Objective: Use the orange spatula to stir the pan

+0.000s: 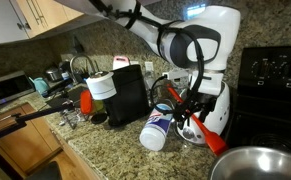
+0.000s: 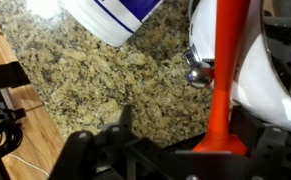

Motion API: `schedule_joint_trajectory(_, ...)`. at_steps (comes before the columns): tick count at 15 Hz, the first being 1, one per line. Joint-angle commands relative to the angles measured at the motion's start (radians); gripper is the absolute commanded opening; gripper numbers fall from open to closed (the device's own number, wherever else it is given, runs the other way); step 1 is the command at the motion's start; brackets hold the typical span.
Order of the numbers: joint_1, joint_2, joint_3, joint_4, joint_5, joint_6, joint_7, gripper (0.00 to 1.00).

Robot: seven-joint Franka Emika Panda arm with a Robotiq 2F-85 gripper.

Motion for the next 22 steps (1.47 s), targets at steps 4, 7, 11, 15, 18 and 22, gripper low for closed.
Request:
schedule_joint_trajectory(4,0.007,0.010,0.018,0.037,0.020,-0.022,0.010,0.71)
schedule_joint_trajectory(7,0.003,0.016,0.022,0.051,0.029,-0.024,0.006,0.47)
schedule_joint_trajectory(11,-0.002,0.022,0.029,0.064,0.043,-0.025,0.003,0.19)
schedule_joint_trajectory(15,-0.003,0.032,0.030,0.080,0.052,-0.019,0.002,0.00)
schedule_joint_trajectory(18,0.003,0.028,0.026,0.076,0.044,-0.016,0.006,0.04)
schedule_joint_trajectory(22,0.015,-0.002,0.018,0.047,0.029,0.005,0.016,0.04)
